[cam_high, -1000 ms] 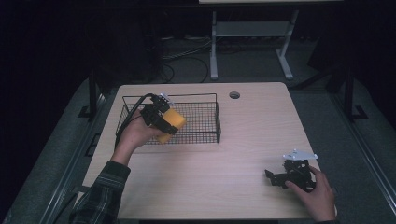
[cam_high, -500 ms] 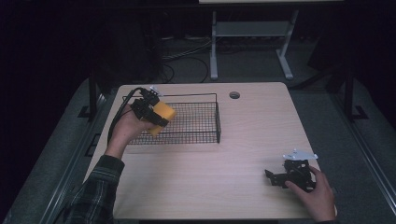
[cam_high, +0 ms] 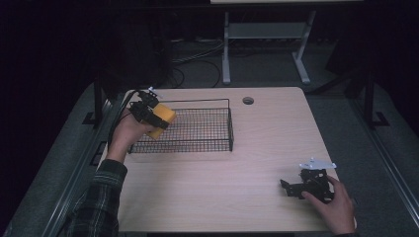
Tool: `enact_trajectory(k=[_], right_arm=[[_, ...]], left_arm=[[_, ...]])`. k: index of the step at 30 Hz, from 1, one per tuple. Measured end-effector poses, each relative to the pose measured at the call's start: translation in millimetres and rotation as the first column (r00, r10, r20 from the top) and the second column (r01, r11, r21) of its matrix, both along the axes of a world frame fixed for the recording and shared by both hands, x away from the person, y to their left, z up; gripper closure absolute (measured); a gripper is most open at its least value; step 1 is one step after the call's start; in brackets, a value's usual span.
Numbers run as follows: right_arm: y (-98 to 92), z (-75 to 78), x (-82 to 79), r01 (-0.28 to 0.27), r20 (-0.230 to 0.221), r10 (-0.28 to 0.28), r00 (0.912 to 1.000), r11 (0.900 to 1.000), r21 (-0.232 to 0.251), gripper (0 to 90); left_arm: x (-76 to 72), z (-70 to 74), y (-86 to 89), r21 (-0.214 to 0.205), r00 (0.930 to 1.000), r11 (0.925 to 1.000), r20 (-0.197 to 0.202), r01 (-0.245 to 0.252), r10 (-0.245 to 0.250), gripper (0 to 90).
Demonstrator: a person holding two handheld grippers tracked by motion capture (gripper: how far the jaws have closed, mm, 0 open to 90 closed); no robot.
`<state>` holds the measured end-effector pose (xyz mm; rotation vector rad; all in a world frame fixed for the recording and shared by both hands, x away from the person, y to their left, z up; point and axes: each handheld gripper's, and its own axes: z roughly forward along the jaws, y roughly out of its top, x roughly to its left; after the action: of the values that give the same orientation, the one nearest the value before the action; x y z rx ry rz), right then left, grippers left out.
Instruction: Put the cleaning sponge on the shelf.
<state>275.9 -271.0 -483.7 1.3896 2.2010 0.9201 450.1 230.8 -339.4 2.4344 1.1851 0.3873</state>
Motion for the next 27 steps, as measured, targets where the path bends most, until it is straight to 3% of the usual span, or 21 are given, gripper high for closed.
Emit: enact_trajectory(k=[18, 27], right_arm=[[0.0, 0.0, 0.0, 0.0, 0.0, 0.0, 1.0, 1.0, 0.001, 0.1], [0.0, 0.0, 0.0, 0.0, 0.0, 0.0, 1.0, 1.0, 0.0, 0.1]], left_arm=[[16.1, -16.7, 26.7, 0.006, 0.9993, 0.9992, 0.002, -0.038, 0.038, 22.9], [21.8, -31.9, 36.3, 0.004, 0.9976, 0.9978, -0.021, -0.066, 0.067, 22.9]])
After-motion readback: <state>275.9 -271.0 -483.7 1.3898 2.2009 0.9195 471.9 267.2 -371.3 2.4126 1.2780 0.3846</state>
